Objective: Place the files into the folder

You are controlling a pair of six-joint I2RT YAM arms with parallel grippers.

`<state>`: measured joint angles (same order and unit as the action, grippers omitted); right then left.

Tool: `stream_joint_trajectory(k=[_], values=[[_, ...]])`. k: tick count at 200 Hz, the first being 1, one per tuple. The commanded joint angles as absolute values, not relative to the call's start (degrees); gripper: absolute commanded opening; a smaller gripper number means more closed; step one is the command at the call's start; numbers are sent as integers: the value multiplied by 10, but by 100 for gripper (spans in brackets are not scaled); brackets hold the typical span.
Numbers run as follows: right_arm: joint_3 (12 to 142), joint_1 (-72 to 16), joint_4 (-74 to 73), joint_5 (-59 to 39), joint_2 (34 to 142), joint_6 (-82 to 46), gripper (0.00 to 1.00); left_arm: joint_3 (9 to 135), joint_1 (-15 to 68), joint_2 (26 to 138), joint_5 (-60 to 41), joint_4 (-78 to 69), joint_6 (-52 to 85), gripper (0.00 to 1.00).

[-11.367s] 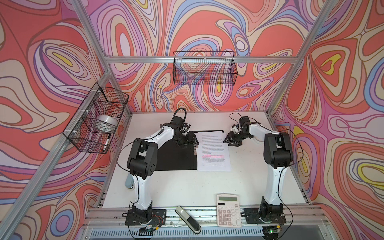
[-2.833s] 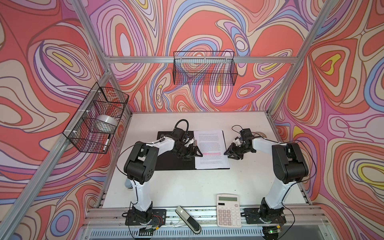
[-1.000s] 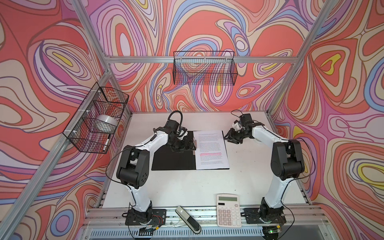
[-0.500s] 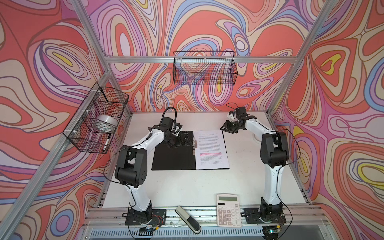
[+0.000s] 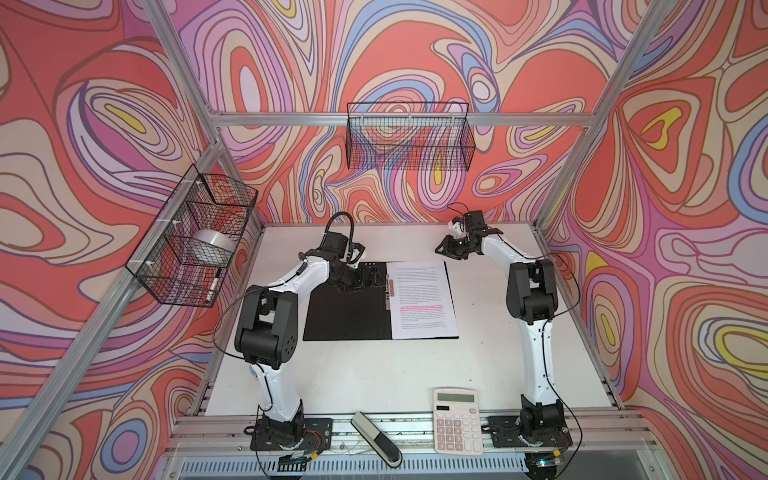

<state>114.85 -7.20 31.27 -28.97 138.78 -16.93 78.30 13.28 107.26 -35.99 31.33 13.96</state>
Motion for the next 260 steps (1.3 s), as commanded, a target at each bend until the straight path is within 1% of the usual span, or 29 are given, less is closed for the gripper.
stream_joint_trajectory(k=[1,31,55,134,186,212,231,260], values=[[1175,-72,313,-313,1418,-162,33,798,133,1082,-367,307,142,100],[1199,-72,318,-322,1438,-162,34,797,133,1086,-366,308,141,100],[1227,-73,350,-325,1457,-152,33,796,133,1087,-364,308,140,100],[1250,-72,435,-316,1461,-106,33,797,133,1093,-366,307,143,100],[1245,-72,437,-307,1452,-100,33,796,133,1090,-365,307,143,100],[1260,-73,432,-298,1451,-103,35,796,133,1089,-359,307,145,100],[1252,-72,404,-276,1430,-121,36,795,133,1086,-348,306,150,100],[1194,-73,343,-233,1348,-146,36,798,133,1072,-339,314,147,100]])
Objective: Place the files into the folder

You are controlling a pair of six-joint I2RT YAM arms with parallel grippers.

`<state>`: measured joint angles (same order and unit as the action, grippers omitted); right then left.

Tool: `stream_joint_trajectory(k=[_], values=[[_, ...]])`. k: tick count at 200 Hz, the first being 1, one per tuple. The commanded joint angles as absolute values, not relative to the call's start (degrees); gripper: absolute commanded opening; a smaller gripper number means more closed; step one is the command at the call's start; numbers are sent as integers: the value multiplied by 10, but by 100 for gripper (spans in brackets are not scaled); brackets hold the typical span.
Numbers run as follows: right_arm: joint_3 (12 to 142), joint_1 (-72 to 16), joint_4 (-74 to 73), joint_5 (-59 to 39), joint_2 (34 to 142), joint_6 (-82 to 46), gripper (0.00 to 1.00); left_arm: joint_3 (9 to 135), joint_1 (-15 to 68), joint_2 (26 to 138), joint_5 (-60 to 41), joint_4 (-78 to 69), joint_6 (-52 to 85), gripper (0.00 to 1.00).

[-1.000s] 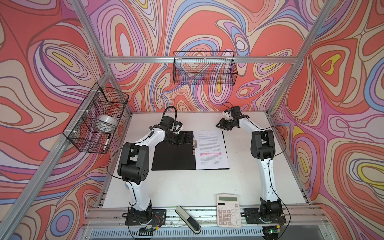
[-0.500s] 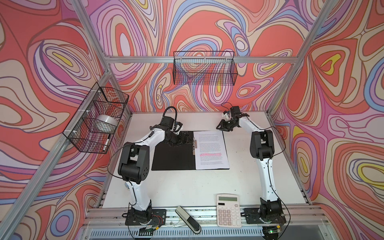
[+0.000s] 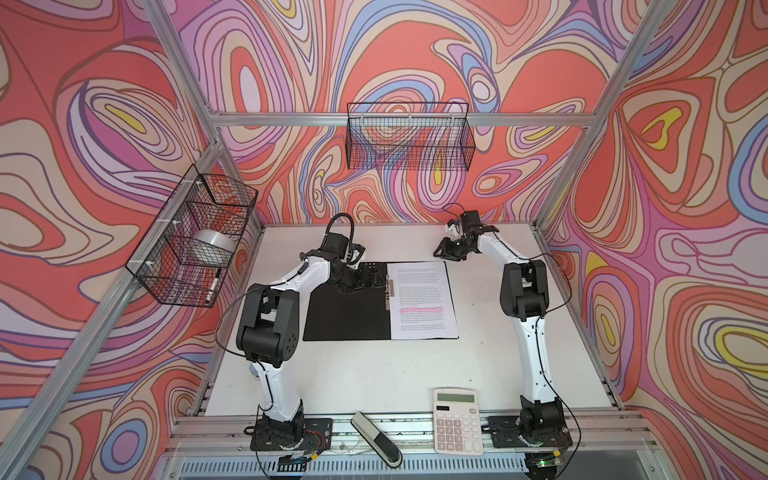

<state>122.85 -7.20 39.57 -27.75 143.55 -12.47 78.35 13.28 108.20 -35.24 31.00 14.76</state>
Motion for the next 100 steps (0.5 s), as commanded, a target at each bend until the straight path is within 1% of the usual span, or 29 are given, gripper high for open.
stream_joint_trajectory(k=[1,33,58,73,100], values=[[1191,-73,341,-232,1345,-147,36,798,133,1071,-339,314,146,100],[1048,-77,309,-226,1214,-179,33,795,133,1039,-326,322,139,100],[925,-101,334,-219,1102,-171,33,799,133,1010,-280,340,131,100],[865,-133,369,-214,1049,-158,32,801,131,994,-256,349,127,100],[769,-221,409,-193,969,-154,32,800,122,973,-245,359,130,100]])
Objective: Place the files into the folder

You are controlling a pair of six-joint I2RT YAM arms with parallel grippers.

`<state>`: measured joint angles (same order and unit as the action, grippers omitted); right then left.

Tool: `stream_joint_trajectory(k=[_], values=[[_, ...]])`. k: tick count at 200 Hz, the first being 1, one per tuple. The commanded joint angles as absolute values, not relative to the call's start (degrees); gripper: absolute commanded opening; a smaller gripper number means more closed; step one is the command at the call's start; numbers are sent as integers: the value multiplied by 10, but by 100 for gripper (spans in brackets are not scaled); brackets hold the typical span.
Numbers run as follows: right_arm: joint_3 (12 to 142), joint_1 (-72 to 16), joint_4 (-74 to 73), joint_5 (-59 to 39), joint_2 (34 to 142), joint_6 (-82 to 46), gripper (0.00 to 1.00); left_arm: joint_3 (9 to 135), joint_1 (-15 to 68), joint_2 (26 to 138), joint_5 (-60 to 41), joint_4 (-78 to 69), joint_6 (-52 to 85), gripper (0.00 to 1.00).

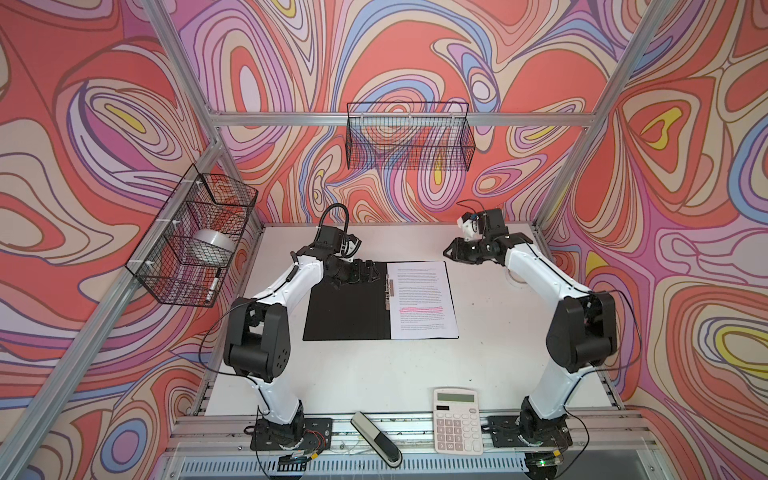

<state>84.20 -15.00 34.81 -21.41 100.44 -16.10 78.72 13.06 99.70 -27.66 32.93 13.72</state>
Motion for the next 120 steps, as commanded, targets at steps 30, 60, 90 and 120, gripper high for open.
stream_joint_trajectory(k=[30,60,90,120], values=[[692,-305,402,-192,918,-196,32,795,95,957,-249,365,157,100],[644,-361,377,-200,902,-232,32,795,77,945,-252,373,157,100],[638,-401,375,-180,931,-237,32,795,72,941,-254,381,149,100],[641,-427,367,-161,963,-246,32,795,69,938,-260,386,151,100]])
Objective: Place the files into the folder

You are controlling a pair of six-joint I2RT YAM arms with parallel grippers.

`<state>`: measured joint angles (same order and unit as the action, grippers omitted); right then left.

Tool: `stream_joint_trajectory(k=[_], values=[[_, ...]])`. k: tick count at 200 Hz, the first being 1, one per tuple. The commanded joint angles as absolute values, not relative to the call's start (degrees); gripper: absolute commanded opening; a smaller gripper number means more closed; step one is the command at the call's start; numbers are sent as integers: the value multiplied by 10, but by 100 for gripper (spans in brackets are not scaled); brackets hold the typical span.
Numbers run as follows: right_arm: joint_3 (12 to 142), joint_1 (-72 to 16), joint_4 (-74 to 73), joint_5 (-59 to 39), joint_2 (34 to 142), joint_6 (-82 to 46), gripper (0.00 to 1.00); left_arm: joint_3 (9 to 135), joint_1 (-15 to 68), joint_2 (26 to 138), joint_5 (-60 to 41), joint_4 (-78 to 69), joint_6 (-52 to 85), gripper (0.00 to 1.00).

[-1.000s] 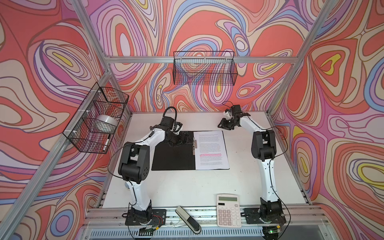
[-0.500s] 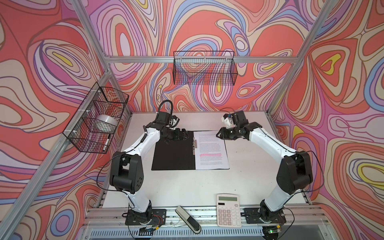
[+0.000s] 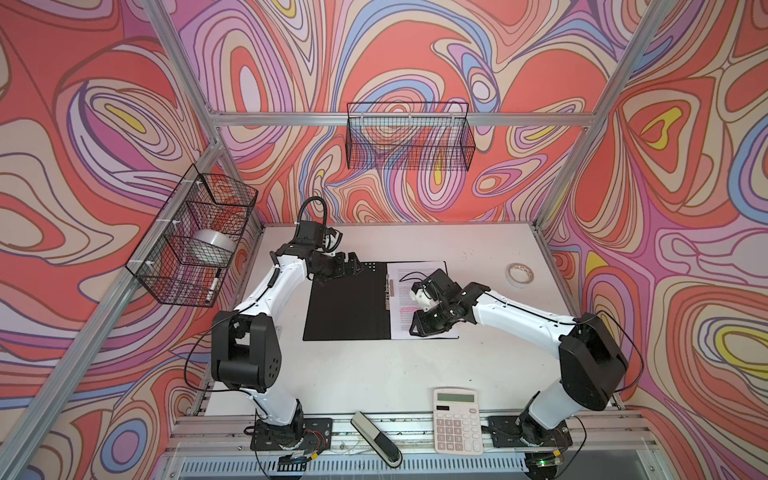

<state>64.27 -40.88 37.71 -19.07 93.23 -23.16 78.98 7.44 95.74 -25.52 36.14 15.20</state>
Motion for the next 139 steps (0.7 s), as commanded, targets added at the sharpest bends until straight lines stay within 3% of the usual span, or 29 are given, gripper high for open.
stream_joint_trajectory(k=[1,139], values=[[641,-427,367,-160,964,-246,32,795,69,938,-261,387,151,100],[676,-455,378,-80,1071,-243,33,791,66,941,-269,381,154,100]])
